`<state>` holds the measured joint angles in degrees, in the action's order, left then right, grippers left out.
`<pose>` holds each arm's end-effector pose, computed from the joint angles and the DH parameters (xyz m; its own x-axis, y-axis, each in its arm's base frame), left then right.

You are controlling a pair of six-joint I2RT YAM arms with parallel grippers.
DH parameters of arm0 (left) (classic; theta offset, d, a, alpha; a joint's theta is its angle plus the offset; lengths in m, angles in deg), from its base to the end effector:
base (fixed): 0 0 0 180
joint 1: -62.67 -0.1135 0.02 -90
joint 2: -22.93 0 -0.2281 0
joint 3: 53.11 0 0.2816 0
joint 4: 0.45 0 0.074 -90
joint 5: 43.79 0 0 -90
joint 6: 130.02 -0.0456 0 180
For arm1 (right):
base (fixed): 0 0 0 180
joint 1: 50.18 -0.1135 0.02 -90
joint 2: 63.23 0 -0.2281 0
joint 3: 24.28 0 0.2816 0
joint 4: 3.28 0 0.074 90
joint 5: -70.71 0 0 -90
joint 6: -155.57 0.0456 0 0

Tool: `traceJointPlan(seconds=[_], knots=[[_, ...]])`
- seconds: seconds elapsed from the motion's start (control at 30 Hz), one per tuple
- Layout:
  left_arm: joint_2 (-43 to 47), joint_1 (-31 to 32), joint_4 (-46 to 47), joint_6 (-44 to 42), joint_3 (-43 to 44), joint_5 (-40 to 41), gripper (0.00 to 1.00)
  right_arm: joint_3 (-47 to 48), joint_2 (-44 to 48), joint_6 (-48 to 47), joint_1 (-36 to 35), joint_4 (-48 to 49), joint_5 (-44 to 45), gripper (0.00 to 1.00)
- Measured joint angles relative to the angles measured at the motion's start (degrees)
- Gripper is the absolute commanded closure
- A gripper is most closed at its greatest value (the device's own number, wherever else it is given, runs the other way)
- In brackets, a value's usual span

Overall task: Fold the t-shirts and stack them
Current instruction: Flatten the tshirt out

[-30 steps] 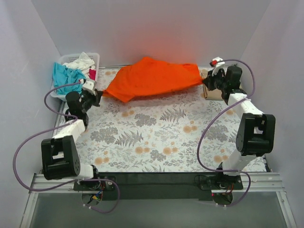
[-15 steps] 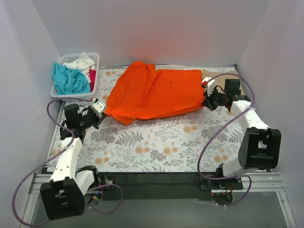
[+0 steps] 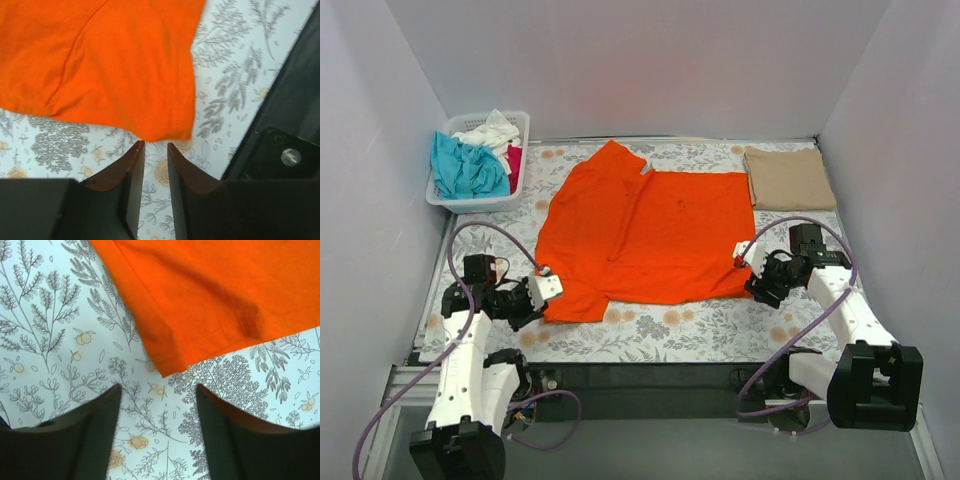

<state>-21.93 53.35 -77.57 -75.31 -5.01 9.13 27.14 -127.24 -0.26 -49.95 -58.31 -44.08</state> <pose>0.1723 0.0004 0.1843 -0.7530 0.3435 -0.5613 0.5771 0.7546 -0.3124 0.2389 0.0182 0.1504 -0.2363 -0.8273 -0.5096 -0.9075 0.3754 -0.1886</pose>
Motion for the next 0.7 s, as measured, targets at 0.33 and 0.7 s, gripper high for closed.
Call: traceJointPlan(seconds=[0.33, 0.7], knots=[[-6.43, 0.0, -11.02, 0.98, 11.26, -1.2, 0.69, 10.16, 1.49, -2.69, 0.0, -10.58, 1.27, 0.31], [-29.99, 3.04, 25.09, 39.06, 21.11, 2.51, 0.74, 26.62, -23.56, 20.7, 0.0, -2.38, -0.5, 0.65]])
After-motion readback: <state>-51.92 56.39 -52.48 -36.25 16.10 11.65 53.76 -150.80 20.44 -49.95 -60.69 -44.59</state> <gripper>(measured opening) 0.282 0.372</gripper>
